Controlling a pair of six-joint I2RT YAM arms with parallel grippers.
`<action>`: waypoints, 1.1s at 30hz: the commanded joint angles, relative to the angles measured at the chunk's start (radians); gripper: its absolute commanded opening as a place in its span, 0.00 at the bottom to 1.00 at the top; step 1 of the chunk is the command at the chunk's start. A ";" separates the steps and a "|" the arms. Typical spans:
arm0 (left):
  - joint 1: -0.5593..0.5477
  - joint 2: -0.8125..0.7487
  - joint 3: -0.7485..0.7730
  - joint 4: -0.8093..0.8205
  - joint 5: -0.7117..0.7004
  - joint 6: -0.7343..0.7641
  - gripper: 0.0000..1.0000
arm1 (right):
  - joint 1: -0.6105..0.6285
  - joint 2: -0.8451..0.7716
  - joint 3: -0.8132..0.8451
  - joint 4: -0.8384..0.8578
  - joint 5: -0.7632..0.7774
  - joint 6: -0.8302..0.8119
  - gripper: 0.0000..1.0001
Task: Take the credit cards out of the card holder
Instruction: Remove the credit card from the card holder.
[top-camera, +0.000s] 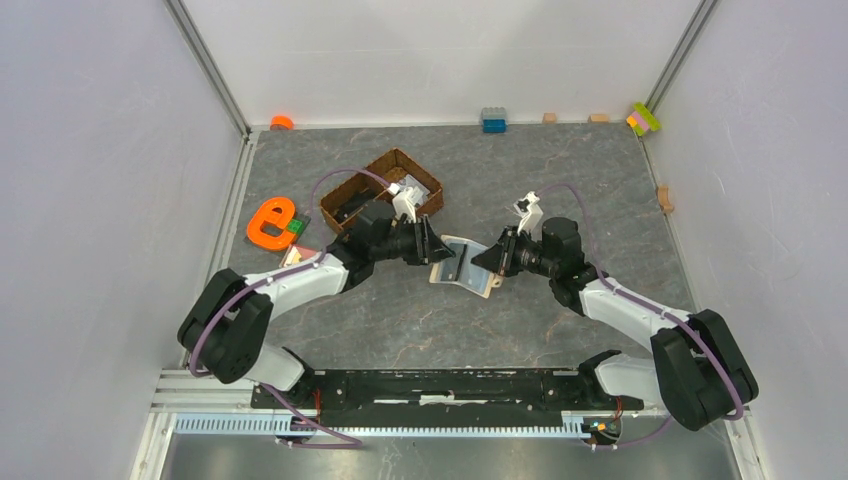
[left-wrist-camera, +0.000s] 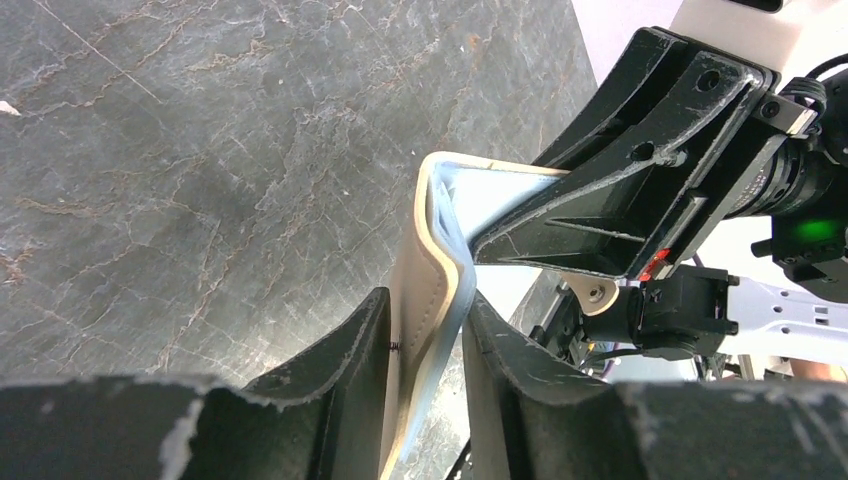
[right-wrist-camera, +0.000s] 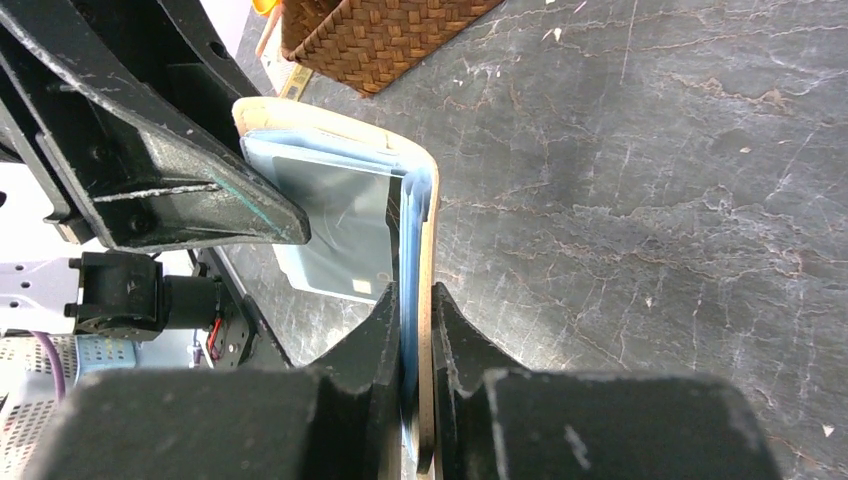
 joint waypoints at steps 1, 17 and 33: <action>0.011 -0.041 -0.022 0.054 0.024 -0.031 0.35 | -0.002 -0.001 0.033 0.048 -0.049 -0.014 0.13; 0.058 -0.062 -0.141 0.228 0.028 -0.132 0.02 | -0.005 -0.035 0.050 -0.036 0.052 -0.087 0.52; 0.103 -0.034 -0.202 0.371 0.060 -0.245 0.02 | -0.014 -0.302 -0.059 0.062 0.196 -0.176 0.60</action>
